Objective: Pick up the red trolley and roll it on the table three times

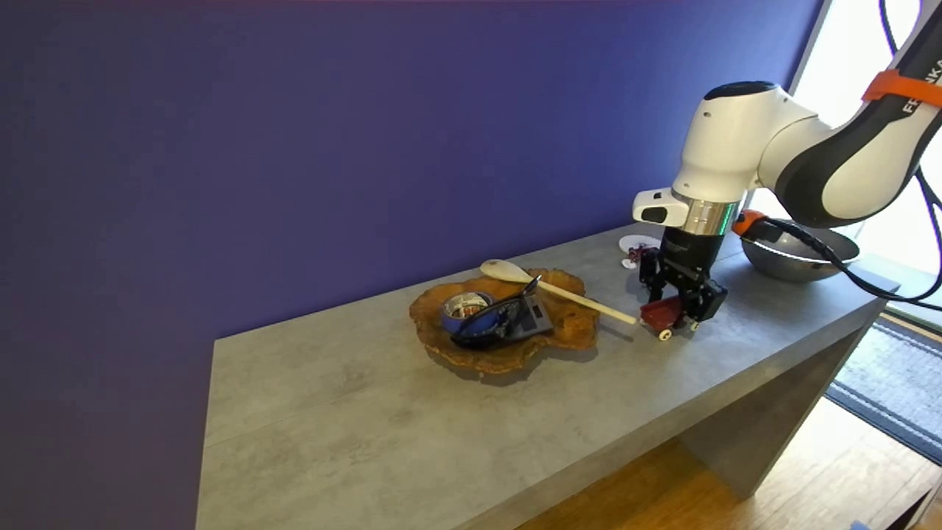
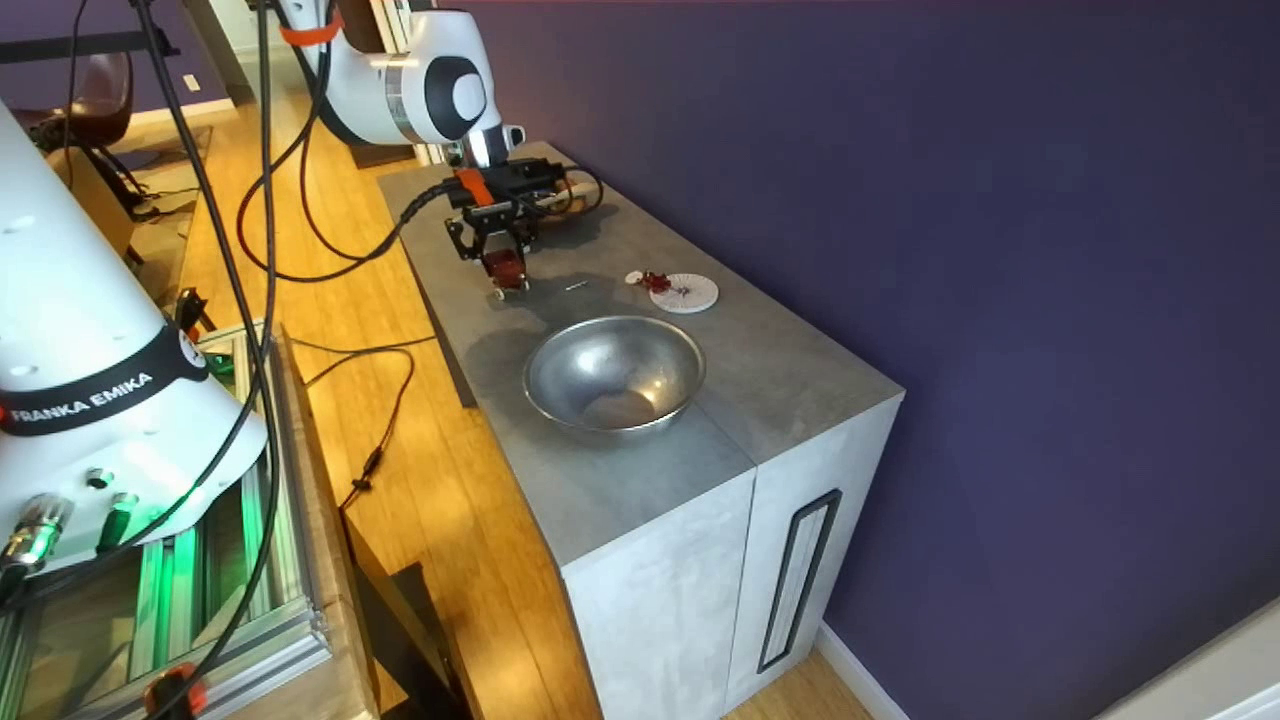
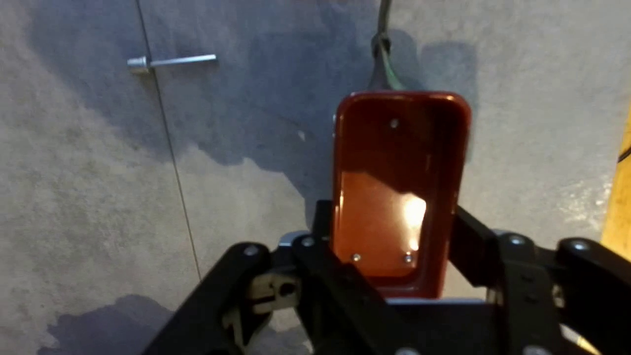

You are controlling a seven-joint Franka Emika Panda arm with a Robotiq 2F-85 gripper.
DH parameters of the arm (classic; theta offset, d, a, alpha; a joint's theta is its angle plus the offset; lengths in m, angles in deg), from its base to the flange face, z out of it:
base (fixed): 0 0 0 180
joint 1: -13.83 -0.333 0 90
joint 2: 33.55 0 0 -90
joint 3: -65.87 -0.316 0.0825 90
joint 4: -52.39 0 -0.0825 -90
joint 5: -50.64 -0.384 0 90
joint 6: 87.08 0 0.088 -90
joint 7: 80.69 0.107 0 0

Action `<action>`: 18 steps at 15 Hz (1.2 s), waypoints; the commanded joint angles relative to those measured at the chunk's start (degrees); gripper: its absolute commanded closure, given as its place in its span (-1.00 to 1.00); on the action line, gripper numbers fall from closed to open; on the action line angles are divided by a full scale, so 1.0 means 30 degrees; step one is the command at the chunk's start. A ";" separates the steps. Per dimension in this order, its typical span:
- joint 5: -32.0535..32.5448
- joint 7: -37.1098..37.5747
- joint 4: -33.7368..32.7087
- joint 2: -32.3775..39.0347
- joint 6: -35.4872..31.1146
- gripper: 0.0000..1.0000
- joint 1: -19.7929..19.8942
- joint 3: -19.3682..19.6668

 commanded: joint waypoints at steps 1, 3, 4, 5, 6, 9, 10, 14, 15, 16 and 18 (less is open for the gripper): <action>0.1161 0.0195 0.0443 0.0035 0.0844 0.40 0.0274 0.0707; 0.1446 0.0249 0.0532 0.0142 0.1264 0.40 0.0385 0.1082; 0.1609 0.0304 0.0589 0.0199 0.1453 0.40 0.0406 0.1277; 0.1713 0.0279 0.0636 0.0249 0.1524 0.40 0.0497 0.1357; 0.1756 0.0274 0.0733 0.0167 0.1527 0.40 0.0547 0.1368; 0.1958 0.0461 0.0963 -0.0577 0.1747 0.40 0.0355 0.1310; 0.2119 0.0579 0.1087 -0.0887 0.1937 0.40 0.0214 0.1372; 0.2786 0.0716 0.1539 -0.2299 0.3662 0.40 -0.0003 0.1364; 0.2851 0.0748 0.1637 -0.2595 0.4027 0.40 0.0060 0.1296; 0.2839 0.0687 0.1731 -0.2840 0.4290 0.40 0.0163 0.1146; 0.2370 0.0548 0.1835 -0.3115 0.4444 0.40 0.0353 0.0708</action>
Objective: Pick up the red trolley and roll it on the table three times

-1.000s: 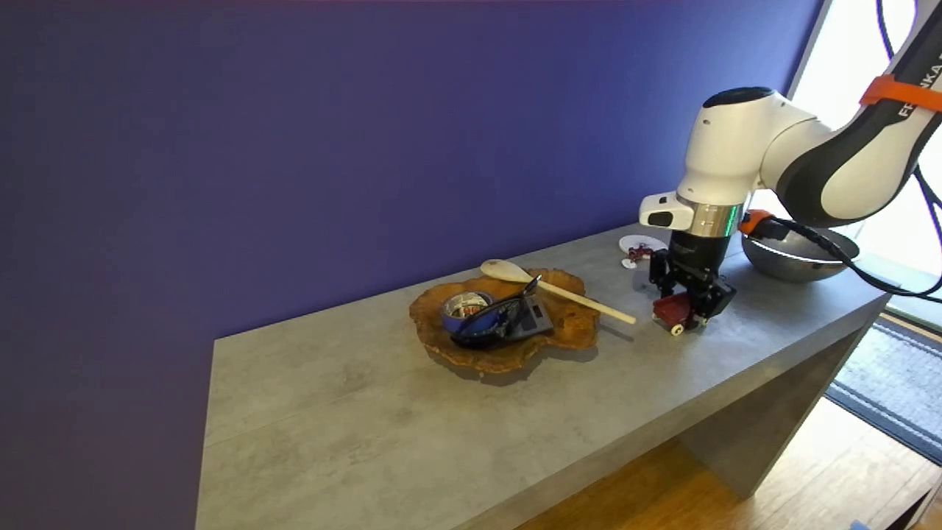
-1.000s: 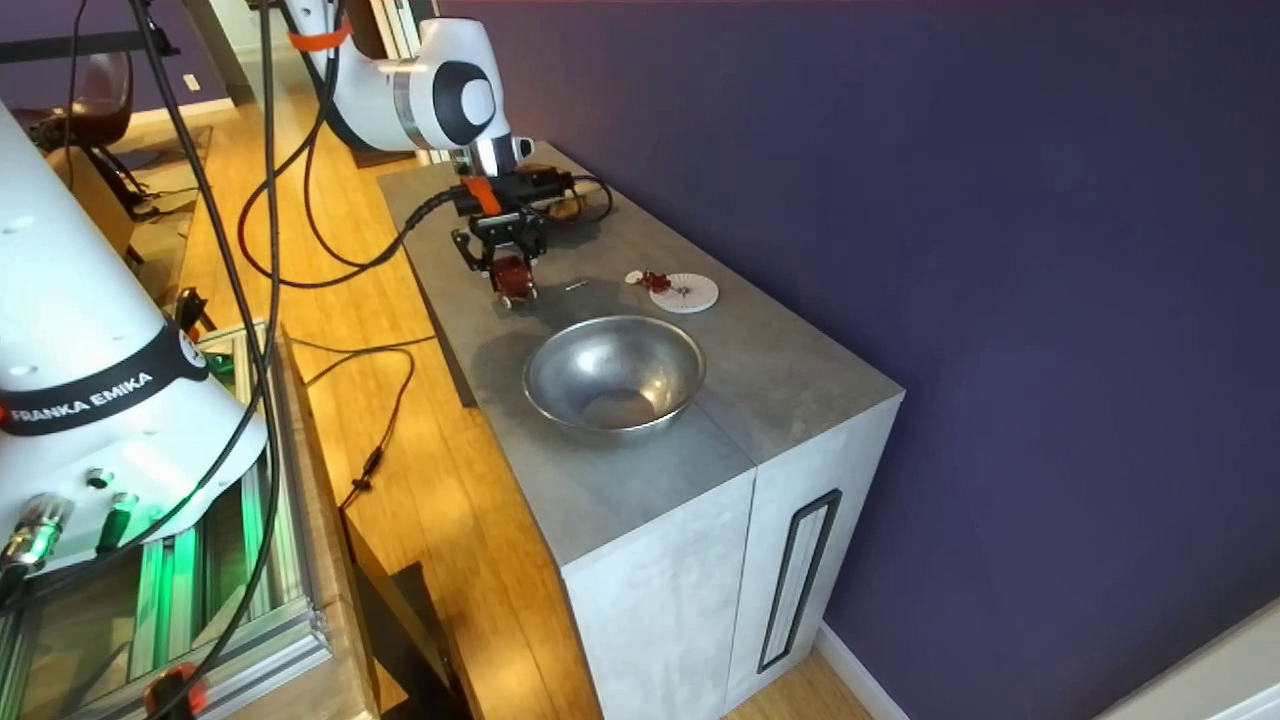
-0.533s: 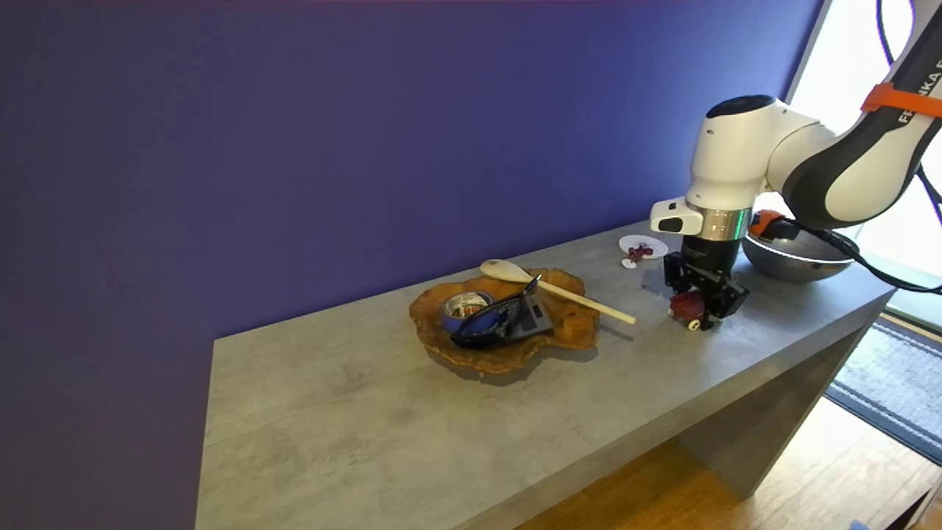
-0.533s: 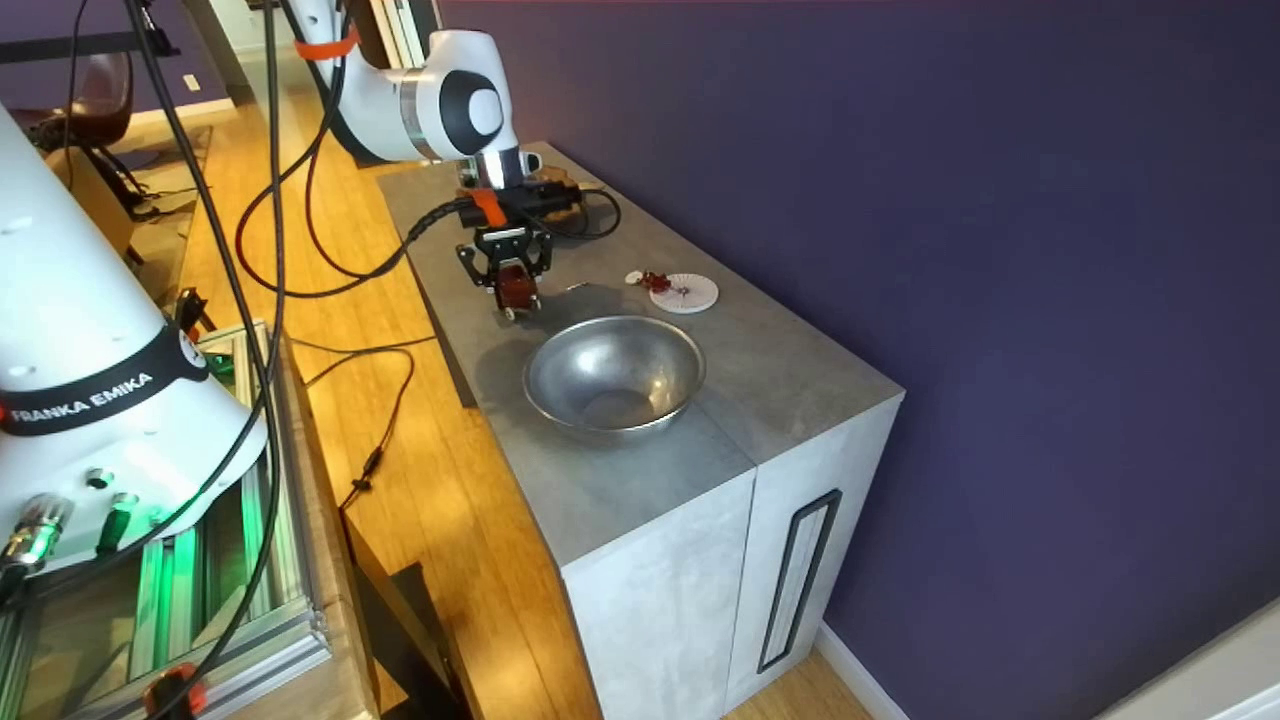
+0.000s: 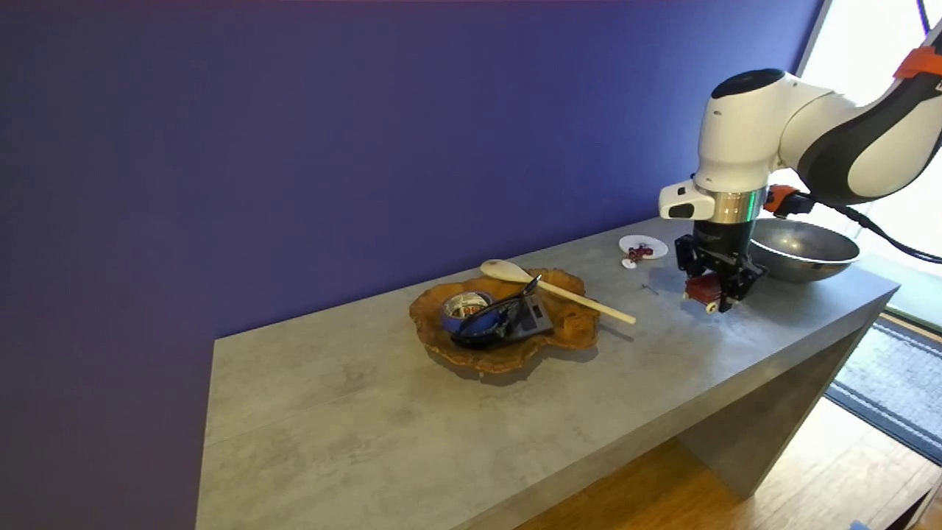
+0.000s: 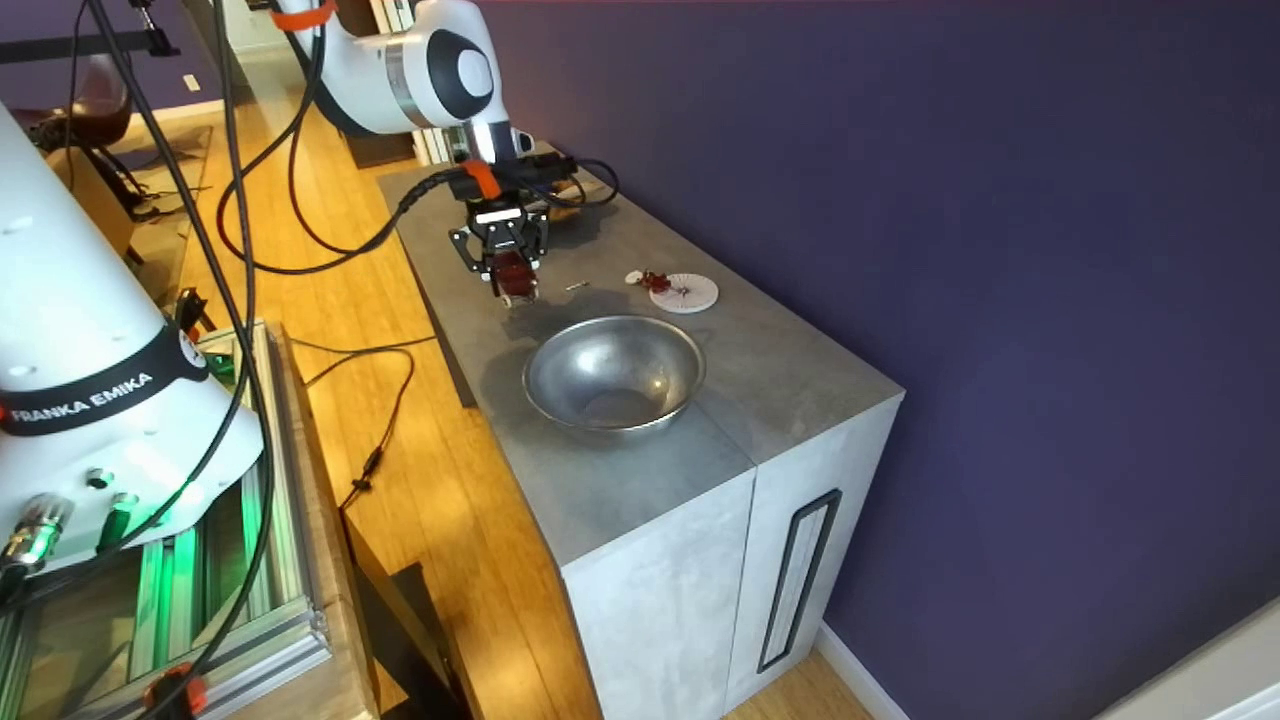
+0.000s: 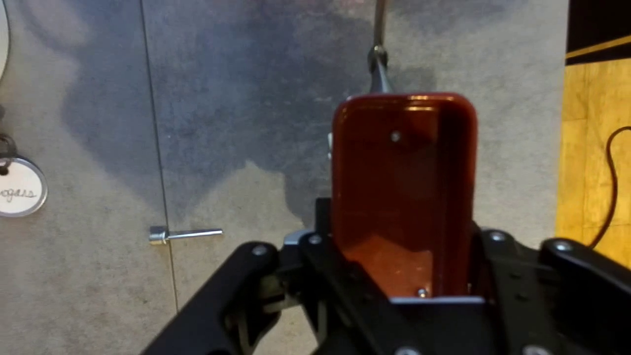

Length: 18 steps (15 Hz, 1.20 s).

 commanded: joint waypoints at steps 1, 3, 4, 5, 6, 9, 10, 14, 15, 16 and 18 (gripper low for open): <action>-0.0190 0.0301 0.0784 -0.1265 0.0378 0.40 0.0228 -0.0863; -0.1015 0.0021 0.0730 -0.1306 0.0150 0.40 0.0297 -0.1641; -0.1397 -0.0023 0.0639 -0.1242 0.0097 0.40 0.0255 -0.2043; -0.1773 -0.0059 0.0487 -0.1127 0.0103 0.40 0.0210 -0.2425; -0.2000 -0.0059 0.0355 -0.0974 0.0134 0.40 0.0128 -0.2738; -0.2068 0.0472 -0.0213 -0.0312 -0.0074 0.40 -0.0190 -0.3115; -0.1943 0.0611 -0.0318 -0.0167 -0.0278 0.40 -0.0250 -0.3133; -0.1006 0.1754 -0.1095 0.0830 -0.0537 0.40 -0.0648 -0.2484; -0.0813 0.1924 -0.1249 0.1093 -0.0756 0.40 -0.0642 -0.2332; -0.0676 0.2076 -0.1478 0.1453 -0.0965 0.40 -0.0600 -0.2161; -0.0672 0.2051 -0.1846 0.2071 -0.1508 0.40 -0.0490 -0.2041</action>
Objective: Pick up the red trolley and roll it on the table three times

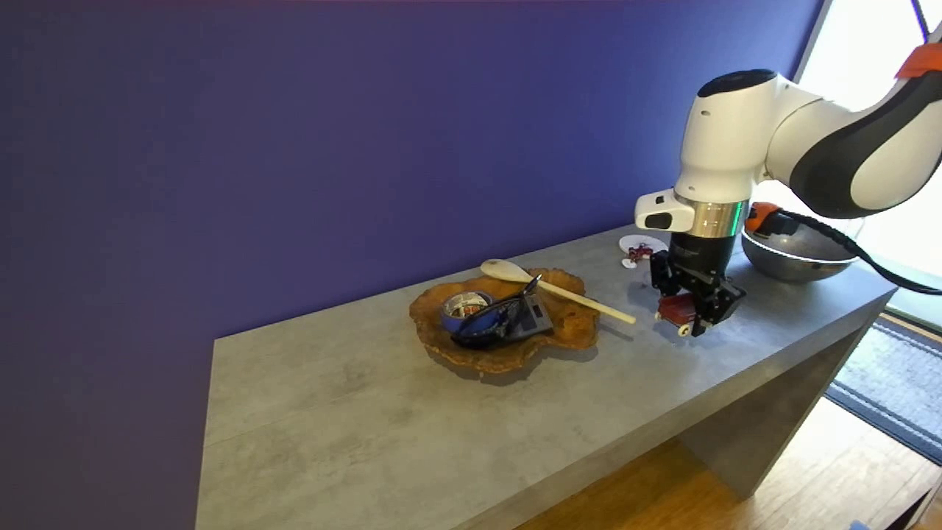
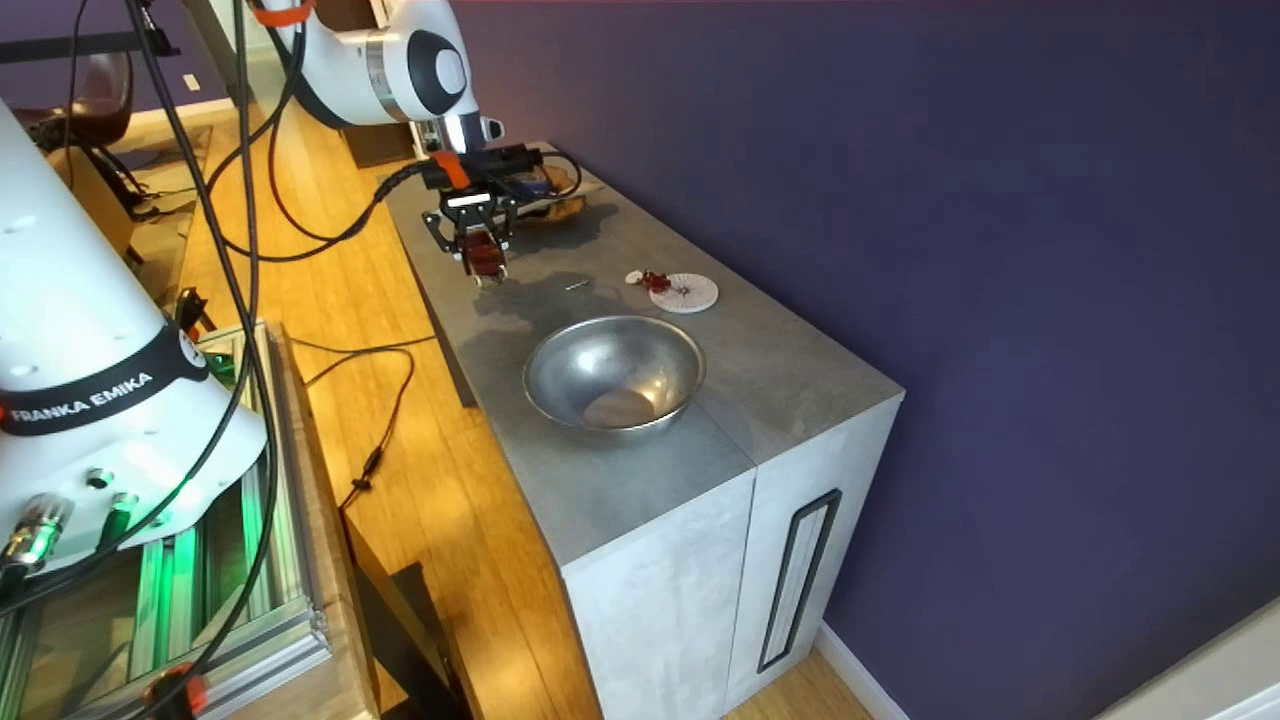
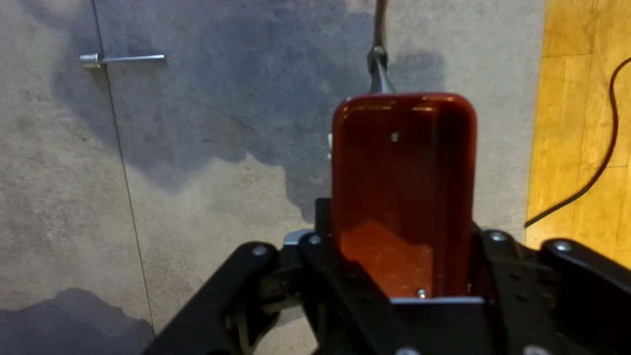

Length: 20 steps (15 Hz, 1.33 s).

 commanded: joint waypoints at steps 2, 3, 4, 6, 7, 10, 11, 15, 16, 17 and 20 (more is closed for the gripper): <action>0.0695 0.0680 -0.1187 0.1646 -0.0895 0.40 -0.0301 0.0759; 0.0710 0.0424 -0.1257 0.1909 -0.1115 0.40 -0.0193 0.0770; 0.0734 0.0472 -0.1323 0.2065 -0.1171 0.40 -0.0189 0.0890; 0.0719 0.0513 -0.1352 0.2202 -0.1344 0.40 -0.0191 0.0973; 0.0769 0.0587 -0.1371 0.2203 -0.1364 0.40 -0.0256 0.1067; 0.0724 0.0610 -0.1264 0.2026 -0.1438 -0.76 -0.0252 0.1049; 0.0801 0.0555 -0.1188 0.1856 -0.1386 -0.87 -0.0294 0.1040; 0.1223 0.0649 -0.1033 0.1557 -0.1281 -0.33 -0.0451 0.1203; 0.1302 0.0643 -0.1018 0.1553 -0.1312 -0.28 -0.0447 0.1205; 0.1413 0.0676 -0.0990 0.1519 -0.1302 -0.10 -0.0478 0.1243; 0.1633 0.0643 -0.0758 0.1290 -0.1344 0.33 -0.0393 0.1351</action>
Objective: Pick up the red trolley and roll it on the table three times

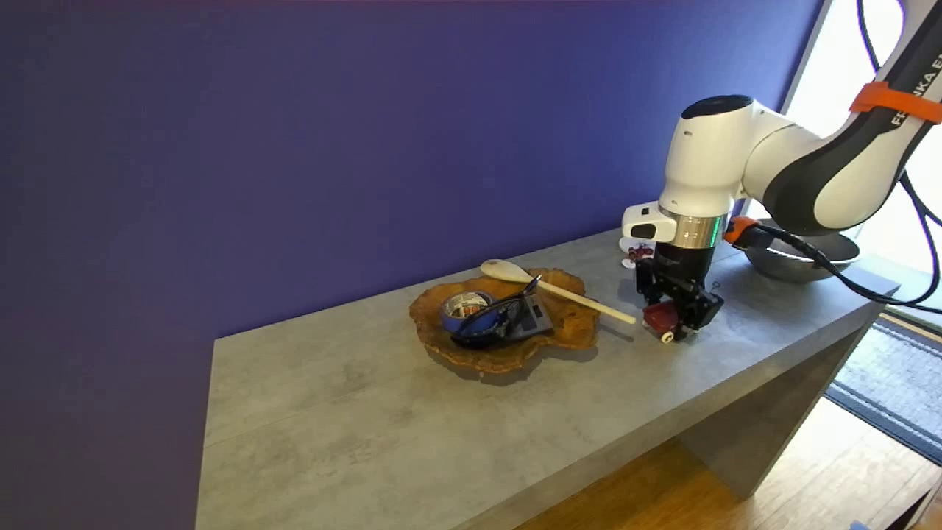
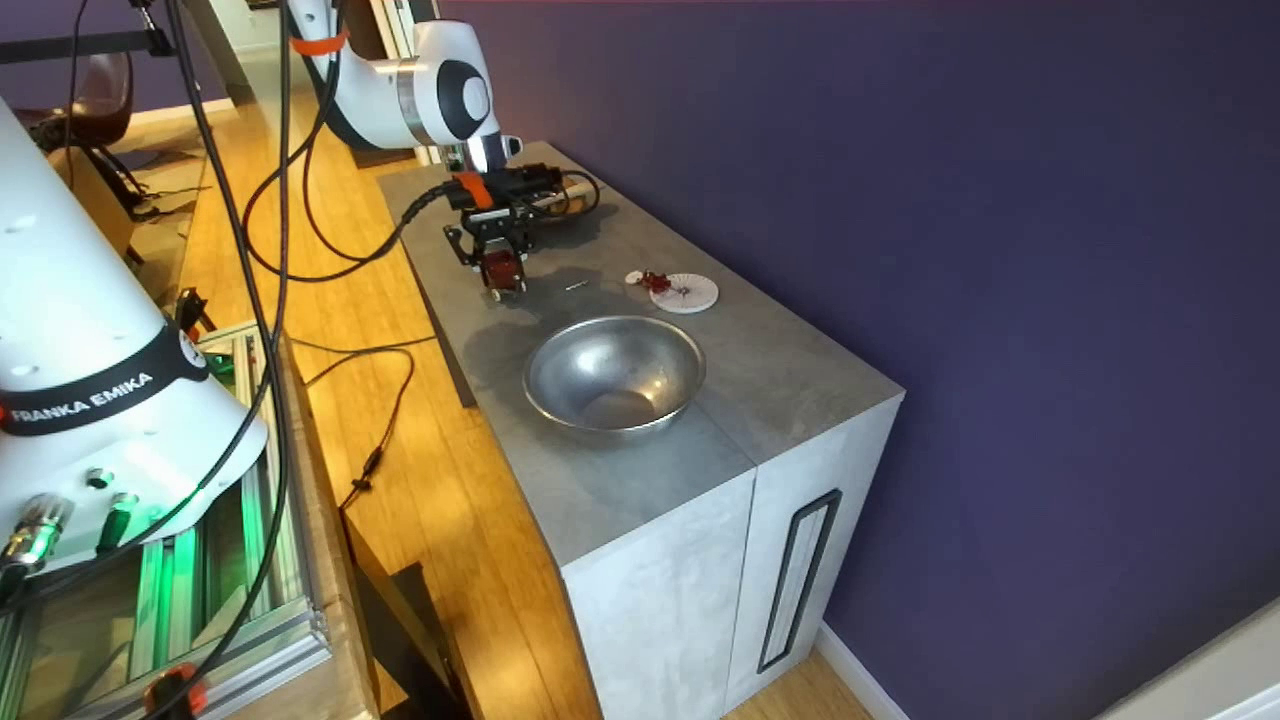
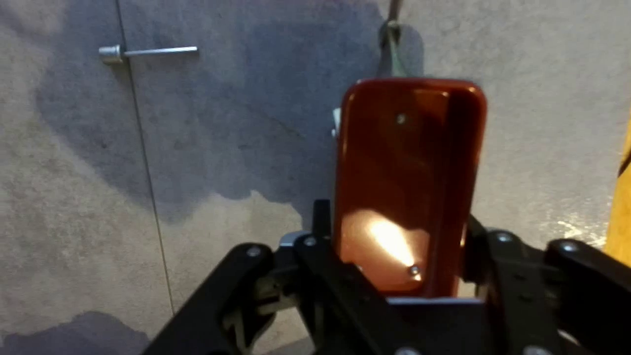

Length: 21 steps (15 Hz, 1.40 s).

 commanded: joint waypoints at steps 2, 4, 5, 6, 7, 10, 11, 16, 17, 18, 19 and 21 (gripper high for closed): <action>0.0910 0.0565 0.0637 -0.0870 0.0010 0.43 -0.0228 0.0569; 0.1110 0.0438 0.0903 -0.1101 0.0151 0.43 -0.0072 0.0807; 0.1197 0.0409 0.1010 -0.1160 0.0198 0.43 0.0005 0.0953; 0.1302 0.0289 0.1110 -0.1152 0.0228 0.43 0.0142 0.1112; 0.1373 0.0202 0.1190 -0.1118 0.0157 0.43 0.0279 0.1249; 0.1511 -0.0033 0.1455 -0.0949 -0.0207 0.43 0.0760 0.1584; 0.1557 -0.0142 0.1508 -0.0849 -0.0405 0.43 0.0955 0.1656; 0.1765 -0.0367 0.2021 -0.0890 -0.1137 0.43 0.1676 0.1970; 0.1737 -0.0422 0.2069 -0.0887 -0.1200 0.43 0.1796 0.1969; 0.1572 -0.0449 0.2137 -0.0926 -0.1233 -0.57 0.1942 0.1893; 0.1242 -0.0567 0.2242 -0.1036 -0.1177 -0.60 0.2155 0.1631; 0.1182 -0.0363 0.2616 -0.1638 -0.0811 -0.86 0.2040 0.1453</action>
